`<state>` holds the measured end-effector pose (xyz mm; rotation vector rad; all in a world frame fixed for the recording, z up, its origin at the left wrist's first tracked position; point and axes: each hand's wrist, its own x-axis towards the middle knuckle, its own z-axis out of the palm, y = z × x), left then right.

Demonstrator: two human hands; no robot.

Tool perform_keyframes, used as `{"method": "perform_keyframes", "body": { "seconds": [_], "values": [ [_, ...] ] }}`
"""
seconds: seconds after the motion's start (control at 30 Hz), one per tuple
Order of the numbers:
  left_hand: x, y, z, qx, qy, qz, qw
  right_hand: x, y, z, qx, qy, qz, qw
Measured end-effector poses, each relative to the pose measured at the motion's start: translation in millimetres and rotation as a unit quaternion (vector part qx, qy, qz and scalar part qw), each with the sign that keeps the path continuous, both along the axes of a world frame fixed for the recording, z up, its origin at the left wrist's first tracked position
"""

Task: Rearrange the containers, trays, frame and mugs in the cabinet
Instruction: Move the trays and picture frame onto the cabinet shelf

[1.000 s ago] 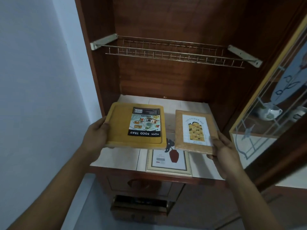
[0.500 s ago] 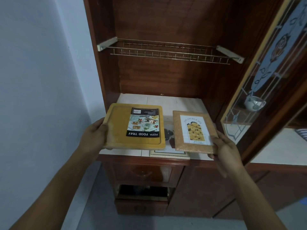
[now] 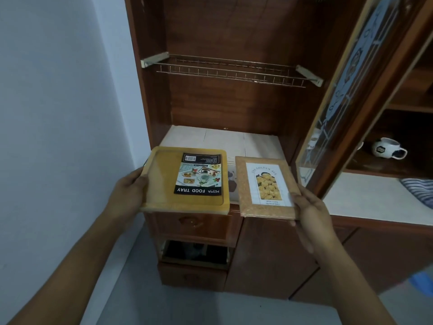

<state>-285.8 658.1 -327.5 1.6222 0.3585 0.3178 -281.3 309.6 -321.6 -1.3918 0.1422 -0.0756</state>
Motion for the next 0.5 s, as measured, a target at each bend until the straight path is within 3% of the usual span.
{"method": "perform_keyframes", "body": {
  "seconds": [0.5],
  "values": [
    [-83, -37, 9, -0.017, -0.010, -0.012, 1.000, -78, -29, 3, -0.003, 0.002, 0.000, 1.000]
  ]
}}
